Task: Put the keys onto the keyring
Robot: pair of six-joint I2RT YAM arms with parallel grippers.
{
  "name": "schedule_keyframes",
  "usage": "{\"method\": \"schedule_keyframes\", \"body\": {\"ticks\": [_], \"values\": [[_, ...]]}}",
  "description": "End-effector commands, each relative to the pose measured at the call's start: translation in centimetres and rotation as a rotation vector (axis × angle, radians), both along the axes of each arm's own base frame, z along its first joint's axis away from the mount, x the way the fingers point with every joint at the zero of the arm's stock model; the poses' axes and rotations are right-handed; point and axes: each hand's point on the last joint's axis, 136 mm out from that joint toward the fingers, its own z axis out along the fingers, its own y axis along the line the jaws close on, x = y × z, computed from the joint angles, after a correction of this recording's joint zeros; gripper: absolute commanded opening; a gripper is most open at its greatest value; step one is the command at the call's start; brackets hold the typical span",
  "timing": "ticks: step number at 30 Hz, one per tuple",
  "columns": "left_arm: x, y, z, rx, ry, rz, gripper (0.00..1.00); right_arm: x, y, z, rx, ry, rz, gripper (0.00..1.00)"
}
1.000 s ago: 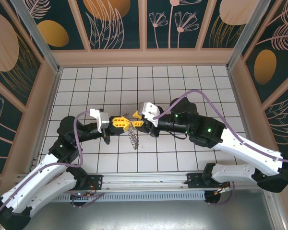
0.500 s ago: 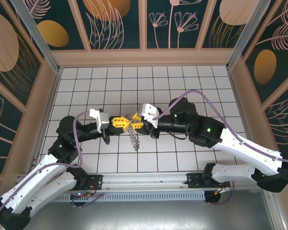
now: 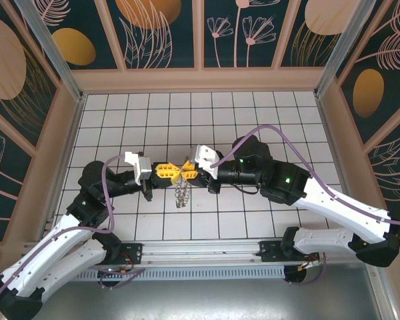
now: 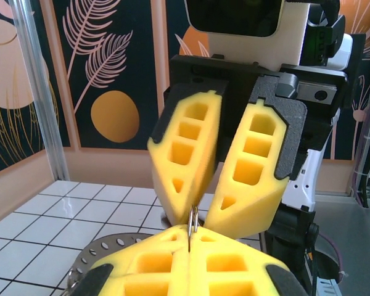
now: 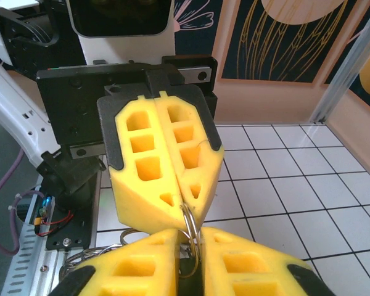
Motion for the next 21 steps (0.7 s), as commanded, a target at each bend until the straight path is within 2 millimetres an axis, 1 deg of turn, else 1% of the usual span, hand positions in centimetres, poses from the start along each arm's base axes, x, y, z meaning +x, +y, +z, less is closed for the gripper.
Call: {"method": "schedule_keyframes", "body": {"ticks": [1,3,4,6,10,12,15,19,21], "values": [[-2.0,0.7,3.7,-0.083,-0.101,-0.054,0.00,0.6,-0.1,-1.0,-0.024,0.021,-0.020,0.10],[-2.0,0.7,3.6,-0.081,-0.098,-0.055,0.00,0.8,-0.3,-0.9,-0.022,0.008,-0.031,0.01],[-2.0,0.6,3.5,-0.075,-0.093,-0.055,0.00,1.1,-0.4,-0.9,-0.022,-0.001,-0.045,0.00],[-1.6,0.5,3.1,-0.049,-0.082,-0.036,0.00,1.7,-0.8,-0.7,-0.029,-0.021,-0.079,0.00],[0.4,0.7,1.4,0.069,-0.060,0.073,0.00,2.4,-1.3,-0.6,-0.071,-0.065,-0.117,0.00],[1.1,0.7,0.7,0.128,-0.056,0.108,0.03,2.5,-1.3,-0.5,-0.091,-0.079,-0.117,0.00],[1.9,0.6,0.0,0.202,-0.055,0.130,0.09,2.8,-1.1,-1.1,-0.137,-0.085,-0.113,0.00],[2.4,0.3,-0.5,0.250,-0.057,0.131,0.10,3.3,-0.3,-2.3,-0.204,-0.083,-0.110,0.00],[2.7,0.1,-0.8,0.267,-0.055,0.129,0.10,3.5,0.0,-2.6,-0.222,-0.082,-0.109,0.00]]}}
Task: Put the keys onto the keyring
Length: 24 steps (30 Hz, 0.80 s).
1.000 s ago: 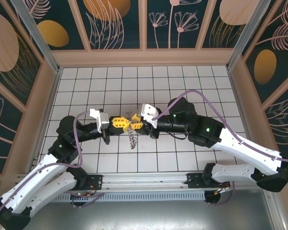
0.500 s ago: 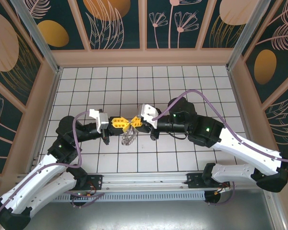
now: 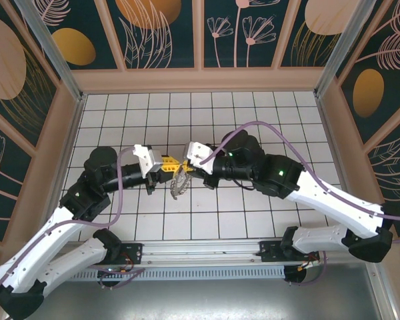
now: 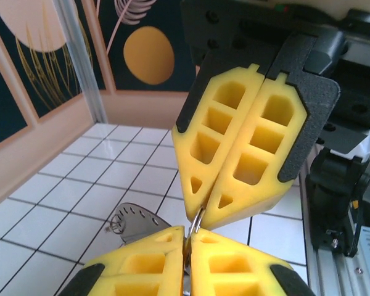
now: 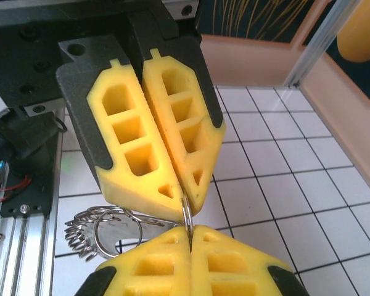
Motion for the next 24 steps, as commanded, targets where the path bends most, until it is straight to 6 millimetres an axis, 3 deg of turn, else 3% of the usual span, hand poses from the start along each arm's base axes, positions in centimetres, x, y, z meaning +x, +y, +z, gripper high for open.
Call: {"method": "schedule_keyframes", "body": {"ticks": [1,12,14,16,24], "values": [[-0.2,-0.1,1.0,0.024,-0.058,-0.018,0.10,0.8,0.1,-0.7,-0.066,-0.021,-0.020,0.00],[0.2,-0.4,0.2,0.015,-0.041,-0.016,0.18,0.4,1.1,-1.0,-0.096,-0.011,-0.004,0.00],[0.1,-0.6,0.2,0.008,-0.038,-0.029,0.13,0.2,1.2,-1.1,-0.098,-0.007,0.001,0.00],[0.1,-0.8,0.2,0.007,-0.034,-0.040,0.00,0.1,1.3,-1.1,-0.098,-0.005,0.004,0.00],[-1.2,-0.4,2.3,-0.120,-0.075,-0.071,0.00,-0.5,0.9,-1.2,-0.058,0.011,0.008,0.02]]}}
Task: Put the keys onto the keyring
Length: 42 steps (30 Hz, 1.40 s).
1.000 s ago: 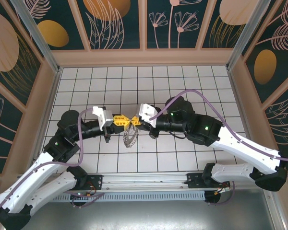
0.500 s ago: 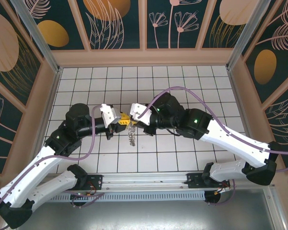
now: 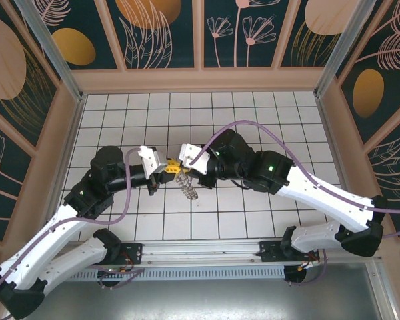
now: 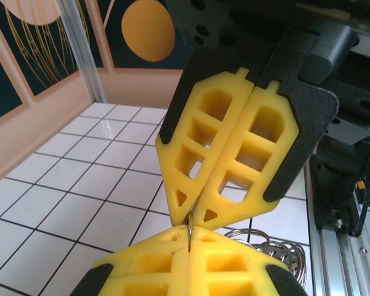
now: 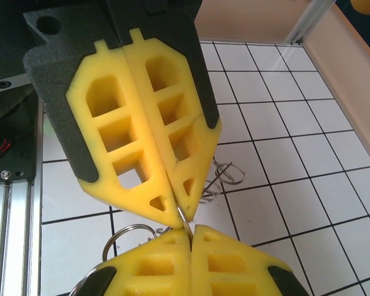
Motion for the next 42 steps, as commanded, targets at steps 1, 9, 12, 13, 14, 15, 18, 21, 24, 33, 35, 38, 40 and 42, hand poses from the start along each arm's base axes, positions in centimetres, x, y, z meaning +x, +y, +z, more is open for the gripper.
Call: {"method": "schedule_keyframes", "body": {"ticks": [1,9,12,13,14,15,18,21,24,33,35,38,40,42], "values": [[-1.9,-0.2,4.6,-0.175,-0.097,-0.086,0.00,-1.5,0.6,1.1,0.084,0.016,0.055,0.05],[-3.6,-0.1,6.3,-0.280,-0.112,-0.162,0.00,-2.0,0.5,1.7,0.154,0.026,0.060,0.16],[-3.9,-0.1,6.5,-0.294,-0.108,-0.180,0.00,-1.8,0.4,1.8,0.159,0.018,0.054,0.15],[-4.1,0.0,6.7,-0.302,-0.109,-0.185,0.00,-1.8,0.4,1.9,0.163,0.014,0.054,0.12],[-4.3,0.0,6.7,-0.308,-0.109,-0.191,0.00,-1.8,0.4,2.1,0.170,0.011,0.054,0.09],[-4.4,0.1,6.8,-0.313,-0.108,-0.198,0.00,-1.8,0.3,2.3,0.176,0.009,0.055,0.08],[-4.9,0.1,6.8,-0.325,-0.100,-0.221,0.00,-1.7,0.2,2.6,0.194,0.003,0.055,0.03],[-4.9,0.0,6.6,-0.321,-0.087,-0.229,0.00,-1.3,0.1,2.7,0.192,-0.008,0.042,0.00],[-4.2,-0.1,5.8,-0.274,-0.075,-0.185,0.00,-0.6,-0.3,3.0,0.185,-0.040,0.008,0.00],[-1.0,0.0,1.6,0.049,-0.039,-0.055,0.05,1.1,0.0,1.2,0.011,-0.064,-0.047,0.00],[-0.7,0.0,0.9,0.080,-0.033,-0.052,0.05,0.9,0.4,1.2,0.010,-0.062,-0.033,0.00],[-0.3,-0.2,0.0,0.101,-0.028,-0.051,0.06,0.6,0.6,1.7,0.025,-0.060,-0.020,0.00],[-0.2,-0.5,-0.4,0.100,-0.024,-0.058,0.06,0.5,0.7,1.9,0.025,-0.060,-0.019,0.00],[-0.2,-0.8,-0.4,0.084,-0.021,-0.068,0.06,0.5,0.7,1.9,0.022,-0.060,-0.018,0.00]]}}
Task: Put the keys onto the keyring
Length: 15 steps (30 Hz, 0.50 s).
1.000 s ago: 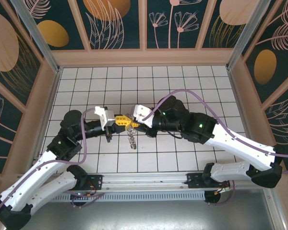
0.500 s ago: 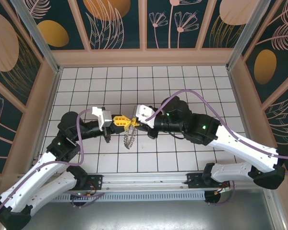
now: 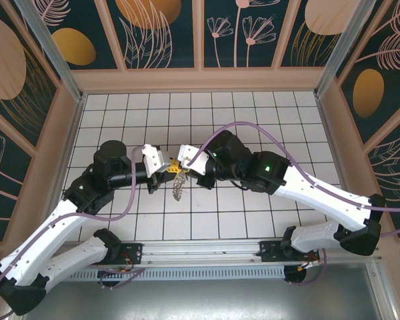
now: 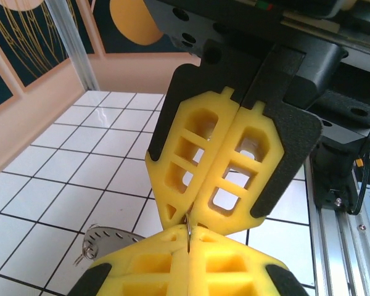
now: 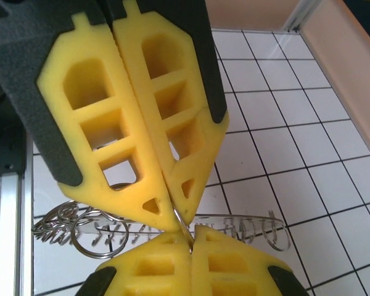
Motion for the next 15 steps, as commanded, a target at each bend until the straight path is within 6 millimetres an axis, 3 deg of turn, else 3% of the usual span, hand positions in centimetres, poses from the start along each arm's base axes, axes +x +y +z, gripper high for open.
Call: {"method": "schedule_keyframes", "body": {"ticks": [1,2,6,10,15], "values": [[-0.5,-0.6,0.2,-0.020,-0.012,-0.045,0.05,-0.1,0.7,2.9,0.064,-0.051,0.014,0.00],[-0.5,-0.7,0.3,-0.033,-0.010,-0.049,0.00,-0.1,0.7,2.9,0.065,-0.050,0.015,0.00],[-1.2,-0.8,1.7,-0.121,-0.020,-0.072,0.00,-0.7,0.4,3.5,0.106,-0.044,0.025,0.00],[-2.6,-0.5,4.6,-0.270,-0.052,-0.113,0.00,-1.5,-0.2,4.2,0.166,-0.033,0.041,0.00],[-4.1,-0.2,6.8,-0.389,-0.054,-0.177,0.00,-2.6,-0.7,4.6,0.233,-0.008,0.069,0.06]]}}
